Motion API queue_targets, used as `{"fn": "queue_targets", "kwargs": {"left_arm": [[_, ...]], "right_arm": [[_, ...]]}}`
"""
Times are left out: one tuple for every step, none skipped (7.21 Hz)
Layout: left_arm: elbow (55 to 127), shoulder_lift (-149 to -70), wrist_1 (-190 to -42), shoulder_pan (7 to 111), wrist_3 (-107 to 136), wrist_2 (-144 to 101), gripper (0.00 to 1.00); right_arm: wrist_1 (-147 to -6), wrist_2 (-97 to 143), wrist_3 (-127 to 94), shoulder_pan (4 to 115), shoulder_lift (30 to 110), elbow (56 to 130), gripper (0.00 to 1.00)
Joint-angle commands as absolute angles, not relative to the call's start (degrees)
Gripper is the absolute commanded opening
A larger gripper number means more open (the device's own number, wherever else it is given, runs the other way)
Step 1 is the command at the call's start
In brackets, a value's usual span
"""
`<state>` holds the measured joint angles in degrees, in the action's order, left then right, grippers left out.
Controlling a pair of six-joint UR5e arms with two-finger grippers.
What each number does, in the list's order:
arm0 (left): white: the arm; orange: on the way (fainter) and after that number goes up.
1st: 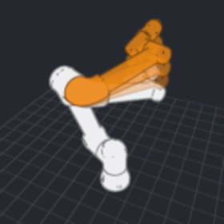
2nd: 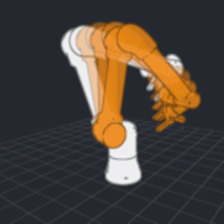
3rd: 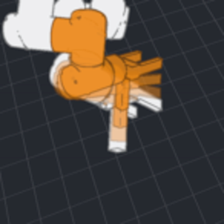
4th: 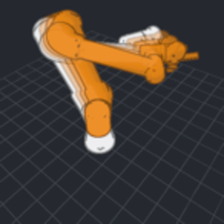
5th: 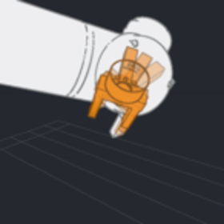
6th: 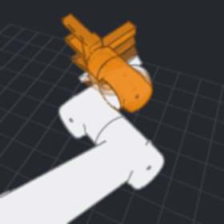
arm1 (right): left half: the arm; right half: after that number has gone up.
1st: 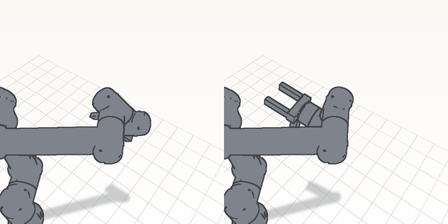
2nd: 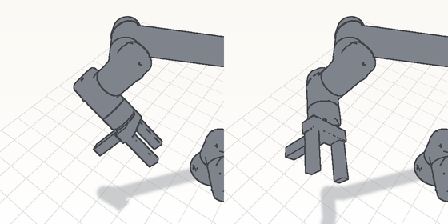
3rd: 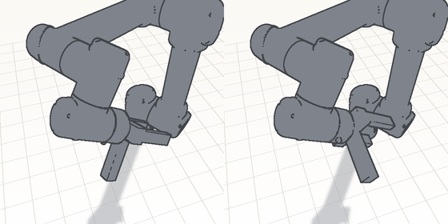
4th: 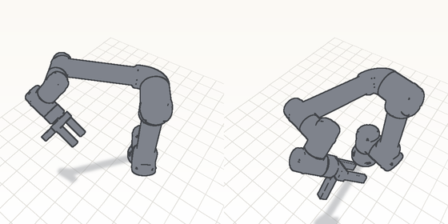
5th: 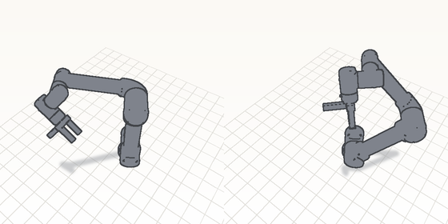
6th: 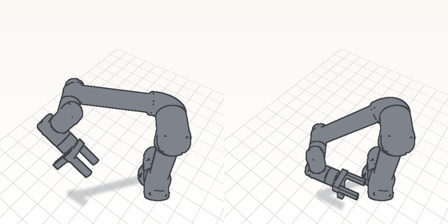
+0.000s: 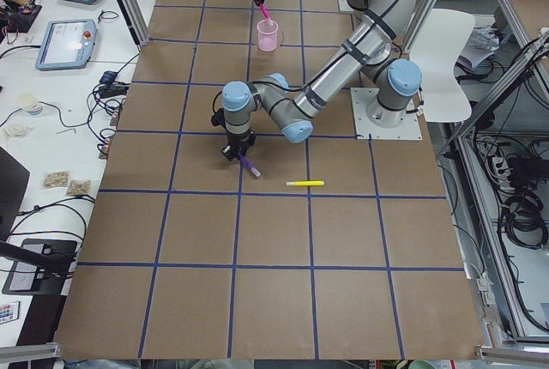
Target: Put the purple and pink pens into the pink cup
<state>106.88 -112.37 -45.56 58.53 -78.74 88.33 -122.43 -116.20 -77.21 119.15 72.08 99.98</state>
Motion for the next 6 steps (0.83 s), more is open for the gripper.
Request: {"fn": "queue_targets", "kwargs": {"left_arm": [[107.22, -110.66, -45.88, 60.55, -76.56, 87.80, 0.00], [107.14, -110.13, -46.31, 60.64, -76.47, 87.80, 0.00], [107.40, -109.17, -47.54, 60.56, -76.55, 87.37, 0.00], [107.49, -108.12, -47.64, 60.82, -76.47, 85.80, 0.00], [107.49, -106.71, -47.72, 60.91, -76.38, 84.22, 0.00], [107.49, -105.31, -49.12, 60.91, -76.38, 80.46, 0.00]], "right_arm": [[-122.34, -116.71, -77.43, 120.49, 71.98, 99.76, 0.16], [-122.26, -116.98, -77.34, 121.19, 72.07, 99.67, 0.69], [-121.91, -116.98, -77.26, 121.20, 72.42, 99.58, 0.74], [-121.82, -116.81, -77.17, 121.20, 72.51, 99.58, 0.75], [-121.82, -116.81, -76.38, 121.11, 72.51, 99.41, 0.76], [-121.64, -116.46, -75.07, 119.72, 72.94, 97.75, 0.76]]}}
